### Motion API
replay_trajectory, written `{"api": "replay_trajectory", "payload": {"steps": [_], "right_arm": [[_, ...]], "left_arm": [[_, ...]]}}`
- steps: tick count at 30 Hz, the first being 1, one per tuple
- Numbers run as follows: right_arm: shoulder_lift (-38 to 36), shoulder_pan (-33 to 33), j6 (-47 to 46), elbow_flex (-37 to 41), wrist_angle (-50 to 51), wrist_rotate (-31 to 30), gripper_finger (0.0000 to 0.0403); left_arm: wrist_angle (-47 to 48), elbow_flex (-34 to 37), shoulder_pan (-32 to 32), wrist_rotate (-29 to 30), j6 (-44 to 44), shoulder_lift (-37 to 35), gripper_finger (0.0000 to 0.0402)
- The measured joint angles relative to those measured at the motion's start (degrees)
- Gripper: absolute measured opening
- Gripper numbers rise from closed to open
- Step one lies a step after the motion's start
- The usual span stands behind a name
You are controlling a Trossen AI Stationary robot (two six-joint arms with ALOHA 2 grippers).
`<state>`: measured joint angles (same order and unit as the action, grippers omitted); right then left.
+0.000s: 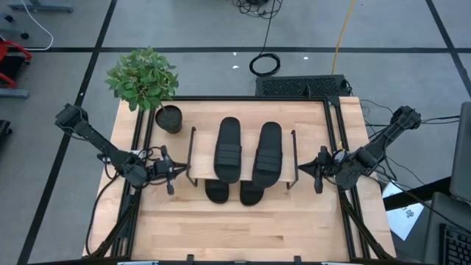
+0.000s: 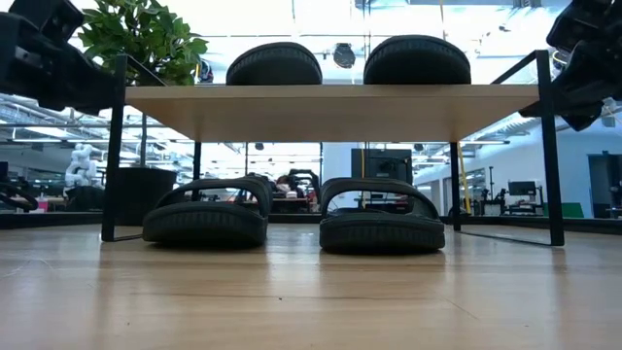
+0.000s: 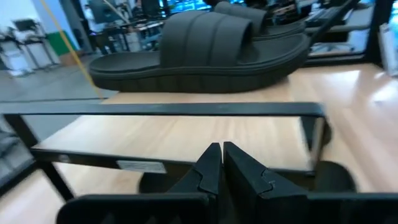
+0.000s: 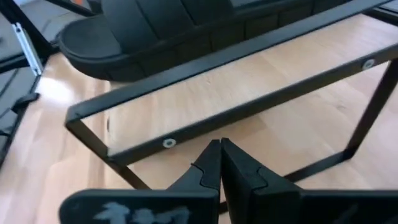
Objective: Pick and place slides into the shelf
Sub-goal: Adjust the shelf, then return to Home Position
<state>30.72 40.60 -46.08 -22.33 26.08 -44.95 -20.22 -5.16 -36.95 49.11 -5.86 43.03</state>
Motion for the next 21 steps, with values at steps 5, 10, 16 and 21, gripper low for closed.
{"api": "replay_trajectory", "payload": {"steps": [5, 10, 16, 21], "right_arm": [[-3.22, 0.0, 1.22, 0.0, 0.8, -0.02, 0.0], [-7.41, 0.0, 4.51, 0.0, 0.8, -0.24, 0.0], [-13.36, 0.0, 9.63, 0.0, 0.67, -1.75, 0.0], [-19.22, 0.0, 18.83, 0.0, -1.73, -1.72, 0.0]], "left_arm": [[3.1, 0.01, 0.0, 3.51, 1.24, -0.69, 0.0023], [12.66, 0.18, 0.02, 4.26, -1.43, -2.42, 0.0023], [21.08, 0.22, 0.04, 8.62, -4.79, -6.6, 0.0021], [20.52, 0.2, 0.04, 10.37, 2.14, -12.73, 0.0004]]}}
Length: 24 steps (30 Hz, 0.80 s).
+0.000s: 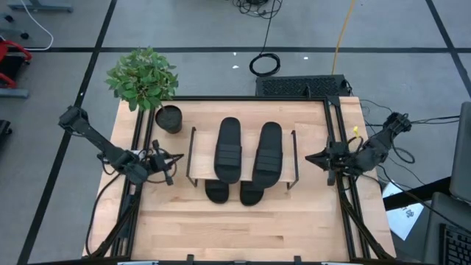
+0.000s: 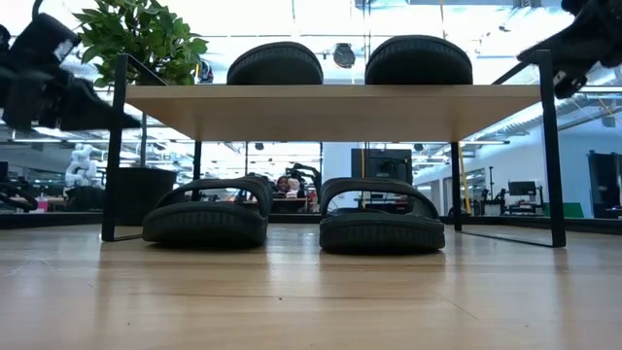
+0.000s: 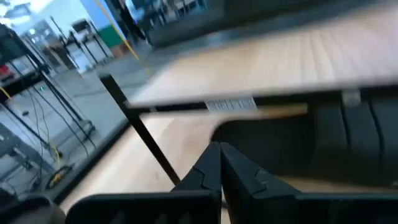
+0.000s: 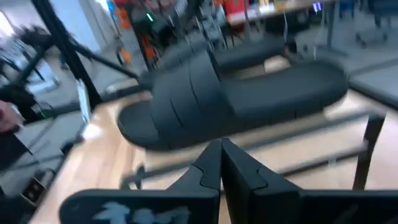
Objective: Pick and place slides into the shelf
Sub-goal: Return to Home Position
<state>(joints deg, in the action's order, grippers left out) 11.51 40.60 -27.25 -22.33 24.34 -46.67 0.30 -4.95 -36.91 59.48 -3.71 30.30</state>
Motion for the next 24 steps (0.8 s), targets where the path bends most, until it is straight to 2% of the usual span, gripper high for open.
{"api": "replay_trajectory", "payload": {"steps": [5, 9, 15, 17, 20, 24], "right_arm": [[-7.33, 0.0, 10.58, 0.0, -3.79, 0.29, 0.0], [-11.44, -0.02, 16.33, -0.16, -4.26, -0.17, 0.0], [-11.44, -0.02, 24.29, -0.88, -7.46, 0.74, 0.0], [-11.41, -0.02, 26.08, -1.46, -7.28, 1.95, 0.0], [-11.44, -0.02, 27.73, -1.77, -7.75, 3.28, 0.0], [-11.43, -0.46, 30.45, -1.73, -7.87, 1.11, 0.0]], "left_arm": [[-2.78, -0.02, -0.02, 0.33, 10.19, -8.27, 0.0001], [-10.95, -0.04, -0.01, -2.29, 23.8, -14.59, 0.0001], [-28.28, -0.15, 3.21, -18.94, 44.57, -20.06, 0.0], [-30.34, -0.17, 5.19, -21.1, 48.92, -21.4, 0.0], [-29.93, -0.15, 9.68, -20.96, 50.53, -23.56, 0.0], [-23.39, -0.14, 16.22, -20.97, 46.07, -26.12, 0.0]]}}
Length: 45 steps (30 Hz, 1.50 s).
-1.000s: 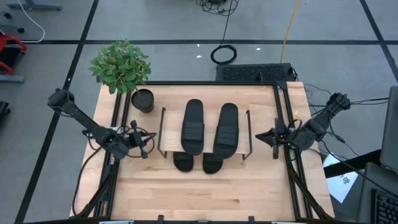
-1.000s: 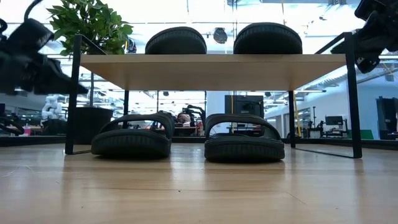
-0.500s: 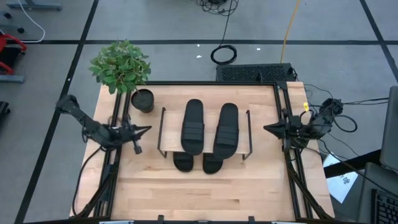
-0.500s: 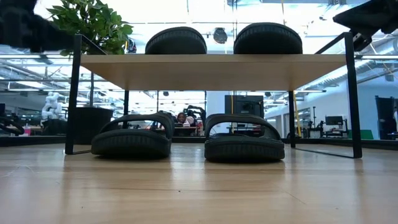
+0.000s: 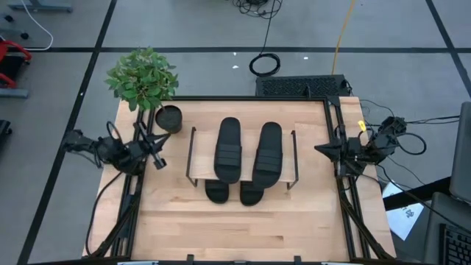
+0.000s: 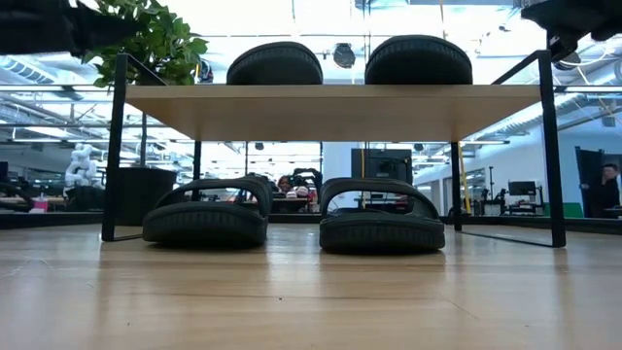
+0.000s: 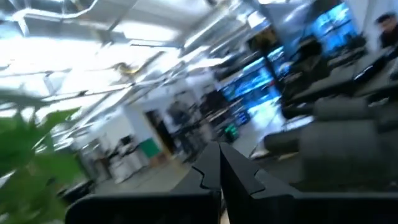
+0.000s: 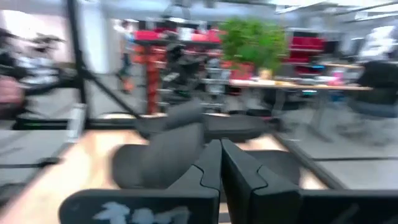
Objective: Pick and place slides into the shelf
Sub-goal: Return to Home Position
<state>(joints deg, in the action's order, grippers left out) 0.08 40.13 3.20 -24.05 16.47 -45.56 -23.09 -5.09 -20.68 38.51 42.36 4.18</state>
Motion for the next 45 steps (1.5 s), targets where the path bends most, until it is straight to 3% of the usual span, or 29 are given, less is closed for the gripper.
{"api": "replay_trajectory", "payload": {"steps": [3, 7, 10, 17, 21, 23, 27, 37, 40, 45], "right_arm": [[0.0, -1.14, 2.33, -0.32, 0.91, -4.11, 0.0], [-0.02, -2.52, 2.44, -1.22, 2.15, 0.44, 0.0], [0.18, -3.13, 2.72, -0.06, 0.2, 10.34, 0.0], [5.42, -5.78, 4.49, 6.53, -14.42, 21.36, 0.0], [10.09, -8.78, 5.24, 10.96, -22.94, 28.08, 0.0], [12.11, -11.27, 5.25, 11.58, -26.36, 28.31, 0.0], [14.55, -18.54, 7.04, 8.89, -25.54, 35.79, 0.0], [16.72, -41.81, 0.1, 1.58, -16.59, 54.2, 0.0], [16.7, -47.97, -2.58, 1.51, -14.82, 56.63, 0.0], [13.8, -52.53, -7.88, 1.53, -14.5, 66.82, 0.0]], "left_arm": [[2.34, 0.01, 5.66, -0.04, -3.22, -1.68, 0.0], [2.18, -0.01, 12.84, -5.34, -7.0, -3.17, 0.0], [3.66, -0.03, 17.16, -15.4, -10.49, -3.02, 0.0], [8.14, -0.01, 25.08, -37.23, -18.63, 2.47, 0.0], [8.43, -0.01, 26.14, -53.26, -18.28, 7.32, 0.0], [7.35, -0.01, 26.13, -57.63, -16.92, 9.35, 0.0], [4.1, -0.01, 26.32, -58.34, -15.8, 12.45, 0.0], [1.85, -0.01, 29.0, -58.99, -15.52, 14.11, 0.0001], [1.14, -0.01, 31.32, -57.56, -16.47, 13.66, 0.0], [3.52, -0.01, 36.91, -58.02, -21.92, 10.9, 0.0]]}}
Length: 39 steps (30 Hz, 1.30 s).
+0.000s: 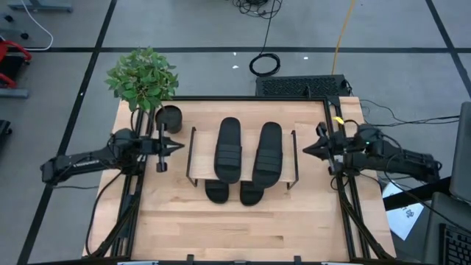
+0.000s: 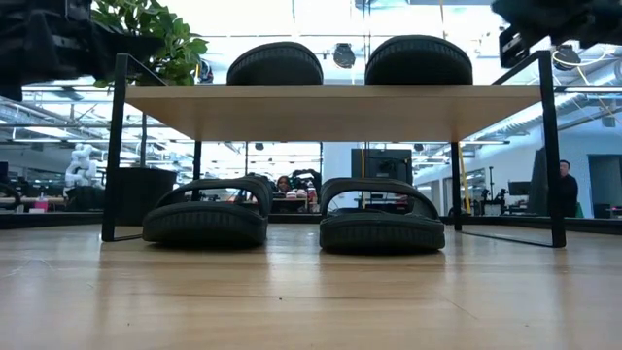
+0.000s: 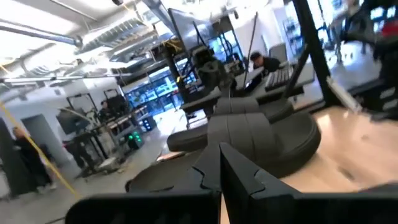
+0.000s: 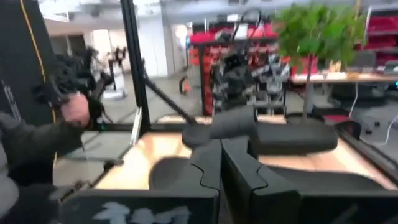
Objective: Pick and place slides into the shelf
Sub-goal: Return to Home Position
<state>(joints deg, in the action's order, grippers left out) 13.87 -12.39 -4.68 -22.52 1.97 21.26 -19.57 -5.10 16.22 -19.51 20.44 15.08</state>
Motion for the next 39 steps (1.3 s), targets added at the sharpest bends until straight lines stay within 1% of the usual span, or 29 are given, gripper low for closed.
{"api": "replay_trajectory", "payload": {"steps": [2, 4, 7, 9, 12, 14, 19, 23, 26, 29, 36, 39], "right_arm": [[-2.42, 0.1, -0.96, -0.02, 0.57, -0.02, 0.0], [-5.02, 0.12, -1.16, 0.53, 1.85, -0.73, 0.0], [-9.48, 0.12, -2.58, 1.21, 5.07, -3.09, 0.0], [-12.14, 0.13, -3.15, 2.02, 7.16, -3.38, 0.0], [-13.8, 0.12, -3.89, 3.95, 8.12, -5.32, 0.0], [-13.69, 0.39, -4.65, 5.22, 7.4, -6.47, 0.0], [-13.73, 1.58, -4.89, 7.96, 5.77, -6.17, 0.0], [-13.76, 3.26, -4.47, 9.03, 5.26, -6.09, 0.0], [-13.77, 4.37, -3.8, 10.72, 2.04, -6.17, 0.0], [-13.75, 4.78, -3.79, 12.56, -0.17, -6.28, 0.0], [-13.77, 4.8, -2.62, 18.6, -8.92, -6.37, 0.0], [-13.79, 4.8, -3.53, 20.84, -11.59, -6.82, 0.0]], "left_arm": [[0.99, 0.0, 1.1, -1.57, -2.84, -2.51, 0.0], [2.97, 0.0, 1.29, -0.97, -4.13, -5.88, 0.0], [9.69, -0.03, 1.05, 3.33, -4.97, -11.87, 0.0], [13.82, -0.03, 0.66, 5.41, -5.71, -15.0, 0.0], [16.05, 0.11, -0.03, 11.54, -7.65, -14.62, 0.0], [16.14, -0.04, -0.71, 13.1, -7.71, -13.65, 0.0], [15.68, 0.0, -2.86, 14.74, -8.45, -13.67, 0.0], [19.21, 0.0, -4.59, 18.83, -9.45, -13.67, 0.0], [21.91, 0.0, -5.67, 21.62, -10.53, -13.67, 0.0], [22.1, 0.0, -6.62, 22.19, -10.41, -13.67, 0.0], [23.45, 0.0, -7.01, 22.17, -9.72, -13.67, 0.0], [24.77, 0.02, -7.01, 21.05, -10.77, -13.67, 0.0]]}}
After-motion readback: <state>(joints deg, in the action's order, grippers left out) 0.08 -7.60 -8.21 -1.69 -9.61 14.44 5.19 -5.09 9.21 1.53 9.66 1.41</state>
